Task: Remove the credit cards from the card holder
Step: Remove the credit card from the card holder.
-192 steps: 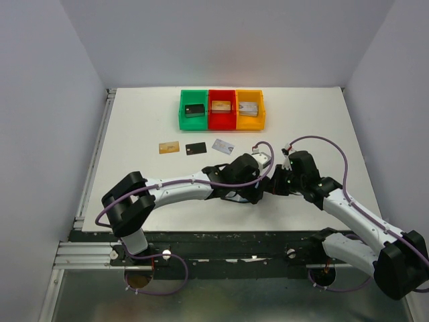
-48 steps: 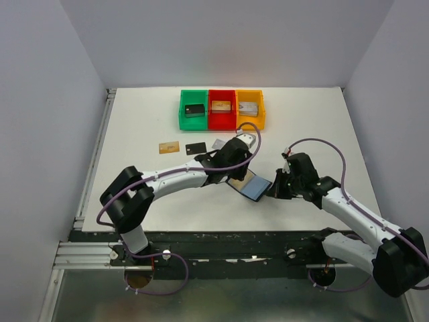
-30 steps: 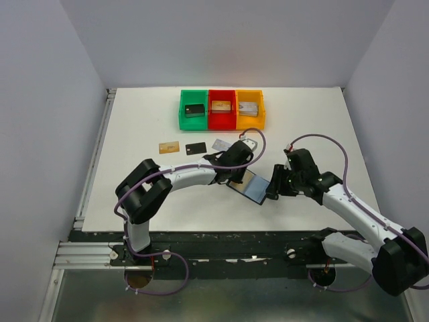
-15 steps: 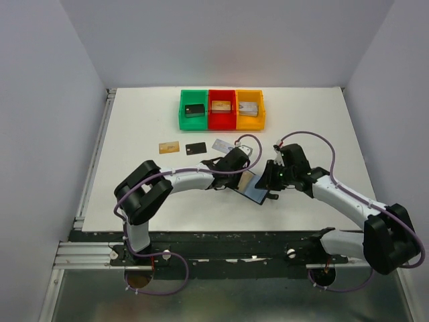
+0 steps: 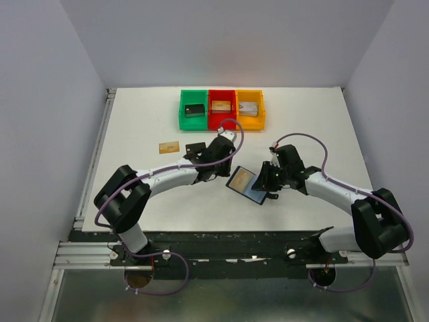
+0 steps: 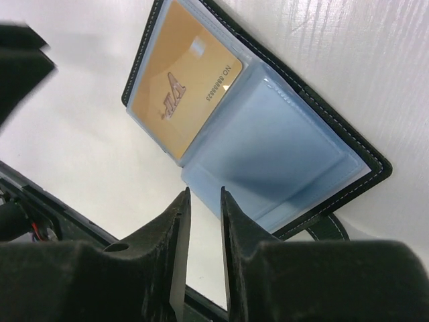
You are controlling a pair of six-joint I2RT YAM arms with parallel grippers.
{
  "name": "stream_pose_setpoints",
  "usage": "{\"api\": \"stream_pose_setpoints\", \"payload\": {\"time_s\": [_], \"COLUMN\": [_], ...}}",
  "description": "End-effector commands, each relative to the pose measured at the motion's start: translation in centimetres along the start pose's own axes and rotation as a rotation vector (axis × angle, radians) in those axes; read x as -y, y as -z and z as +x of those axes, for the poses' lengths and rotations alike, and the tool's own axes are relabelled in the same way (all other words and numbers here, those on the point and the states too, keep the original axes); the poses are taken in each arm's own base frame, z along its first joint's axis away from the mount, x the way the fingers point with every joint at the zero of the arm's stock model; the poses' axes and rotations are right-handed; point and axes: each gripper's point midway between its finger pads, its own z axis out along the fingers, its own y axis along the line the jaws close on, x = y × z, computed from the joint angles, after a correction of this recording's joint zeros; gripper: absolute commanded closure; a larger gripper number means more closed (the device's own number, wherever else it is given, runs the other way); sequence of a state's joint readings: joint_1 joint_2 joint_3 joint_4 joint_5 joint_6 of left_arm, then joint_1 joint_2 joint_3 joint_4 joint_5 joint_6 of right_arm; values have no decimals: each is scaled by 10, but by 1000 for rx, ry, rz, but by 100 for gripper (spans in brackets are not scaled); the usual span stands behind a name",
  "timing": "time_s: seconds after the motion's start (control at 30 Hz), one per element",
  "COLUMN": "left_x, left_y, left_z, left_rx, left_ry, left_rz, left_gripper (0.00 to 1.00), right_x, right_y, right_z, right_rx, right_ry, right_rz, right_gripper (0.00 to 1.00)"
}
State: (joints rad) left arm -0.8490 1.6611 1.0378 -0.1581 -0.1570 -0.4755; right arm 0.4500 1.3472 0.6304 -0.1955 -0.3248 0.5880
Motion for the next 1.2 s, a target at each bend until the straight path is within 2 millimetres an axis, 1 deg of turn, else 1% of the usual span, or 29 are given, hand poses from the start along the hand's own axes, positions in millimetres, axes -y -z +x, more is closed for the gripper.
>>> {"api": "stream_pose_setpoints", "payload": {"time_s": [0.0, 0.07, 0.17, 0.27, 0.4, 0.6, 0.73, 0.9, 1.17], "left_x": [-19, -21, -14, -5, -7, -8, -5, 0, 2], "left_y": [-11, -20, -30, -34, -39, -40, -36, -33, -25], "left_z": [-20, -18, -11, -6, 5, 24, 36, 57, 84], "left_rx": [1, -35, -75, -91, -127, -174, -204, -254, -296], "left_ry": [130, 163, 188, 200, 199, 186, 151, 114, 64], "left_rz": [23, 51, 100, 148, 145, 131, 123, 115, 90], "left_gripper": [59, 57, 57, 57, 59, 67, 71, 74, 77], "right_x": [4, 4, 3, 3, 0, 0, 0, 2, 13], "right_y": [-6, -6, -7, -6, -7, -9, -10, -12, -9], "right_z": [6, 7, 5, 4, 0, -1, -1, 1, 4], "right_rx": [-11, -14, -14, -13, -10, -11, -8, -11, -5], "right_ry": [-11, -13, -11, -13, -9, -14, -17, -18, -5], "right_rz": [-6, -9, -9, -7, -8, -8, -10, -11, 37], "right_gripper": [68, 68, 68, 67, 67, 67, 67, 68, 68]}}
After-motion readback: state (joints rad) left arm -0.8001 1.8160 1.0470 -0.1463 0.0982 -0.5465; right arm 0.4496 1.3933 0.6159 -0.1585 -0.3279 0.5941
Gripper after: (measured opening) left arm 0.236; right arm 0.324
